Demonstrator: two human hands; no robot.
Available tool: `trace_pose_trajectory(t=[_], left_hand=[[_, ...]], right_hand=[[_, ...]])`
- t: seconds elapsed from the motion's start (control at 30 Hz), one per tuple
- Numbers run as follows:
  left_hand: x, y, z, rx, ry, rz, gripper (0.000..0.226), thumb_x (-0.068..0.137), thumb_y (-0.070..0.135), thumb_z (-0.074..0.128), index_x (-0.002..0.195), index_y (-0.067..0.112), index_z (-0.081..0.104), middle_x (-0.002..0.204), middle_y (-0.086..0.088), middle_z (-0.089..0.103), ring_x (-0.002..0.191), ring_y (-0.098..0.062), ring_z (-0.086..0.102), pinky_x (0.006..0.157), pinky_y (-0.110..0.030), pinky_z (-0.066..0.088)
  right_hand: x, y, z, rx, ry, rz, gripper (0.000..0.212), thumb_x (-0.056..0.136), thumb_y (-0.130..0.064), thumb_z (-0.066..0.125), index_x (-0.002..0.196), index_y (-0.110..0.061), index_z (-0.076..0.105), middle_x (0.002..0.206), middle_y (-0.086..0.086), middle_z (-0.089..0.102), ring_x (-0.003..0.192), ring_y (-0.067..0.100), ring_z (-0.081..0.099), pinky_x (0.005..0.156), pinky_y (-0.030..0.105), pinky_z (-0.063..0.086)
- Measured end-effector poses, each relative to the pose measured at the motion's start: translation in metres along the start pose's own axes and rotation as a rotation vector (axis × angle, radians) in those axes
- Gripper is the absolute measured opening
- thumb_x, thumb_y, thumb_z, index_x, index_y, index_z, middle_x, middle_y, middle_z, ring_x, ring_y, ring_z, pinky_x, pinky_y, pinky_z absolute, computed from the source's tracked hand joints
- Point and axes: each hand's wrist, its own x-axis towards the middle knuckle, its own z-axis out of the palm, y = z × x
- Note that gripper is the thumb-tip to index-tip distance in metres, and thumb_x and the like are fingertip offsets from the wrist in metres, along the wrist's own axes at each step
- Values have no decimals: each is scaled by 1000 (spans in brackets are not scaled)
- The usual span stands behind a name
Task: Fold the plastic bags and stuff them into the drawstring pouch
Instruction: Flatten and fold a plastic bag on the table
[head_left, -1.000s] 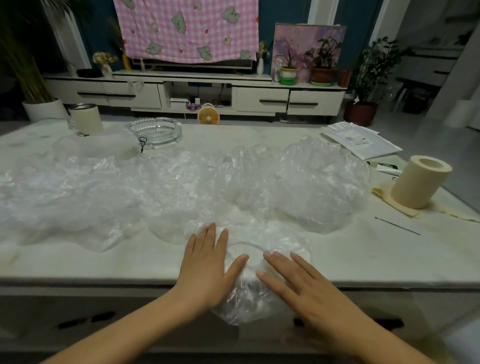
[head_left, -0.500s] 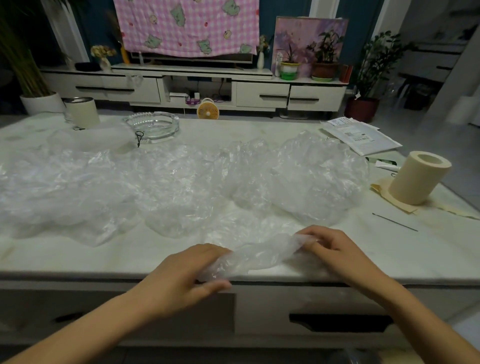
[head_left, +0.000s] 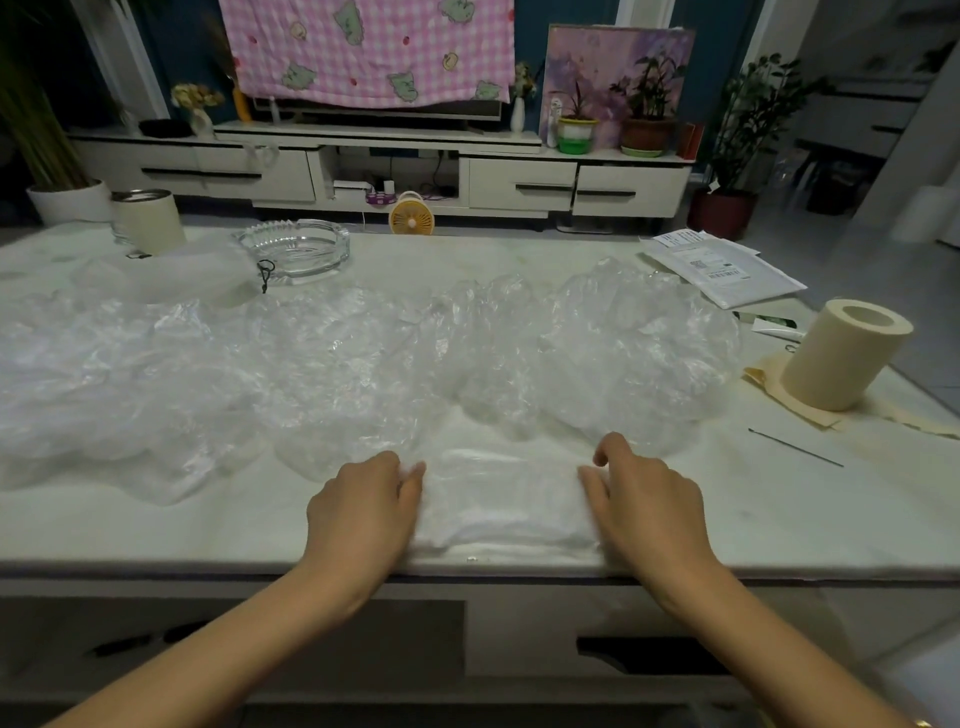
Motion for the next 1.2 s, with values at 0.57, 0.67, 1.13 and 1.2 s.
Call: trace_pose_trajectory(t=[0.57, 0.67, 1.13, 1.2], left_hand=[[4, 28, 7, 136, -263, 533, 69, 93, 56, -5, 150, 22, 15, 156, 9, 16, 144, -5, 10, 113, -18, 1], [9, 17, 15, 169, -366, 500, 110, 50, 71, -43, 146, 31, -10, 157, 14, -7, 140, 4, -12, 108, -15, -16], [4, 8, 22, 100, -387, 481, 116, 47, 77, -41, 148, 28, -11, 144, 19, -23, 135, 6, -21, 104, -10, -21], [1, 6, 19, 87, -384, 483, 115, 47, 78, -40, 147, 29, -12, 143, 20, -24, 133, 7, -23, 99, -7, -24]], right_hand=[[-1, -29, 12, 142, -366, -513, 92, 67, -62, -16, 151, -28, 1, 158, -11, -7, 143, 3, -11, 109, 17, -17], [0, -27, 13, 133, -395, -509, 88, 69, -63, -15, 150, -29, -5, 153, -17, -15, 140, -1, -16, 107, 16, -20], [-6, 7, 14, -17, -383, -432, 82, 72, -71, -14, 144, -33, -21, 150, -18, -28, 137, -1, -29, 109, 21, -22], [-8, 8, 15, -17, -386, -440, 80, 71, -72, -16, 141, -35, -24, 151, -18, -28, 135, -2, -32, 109, 21, -23]])
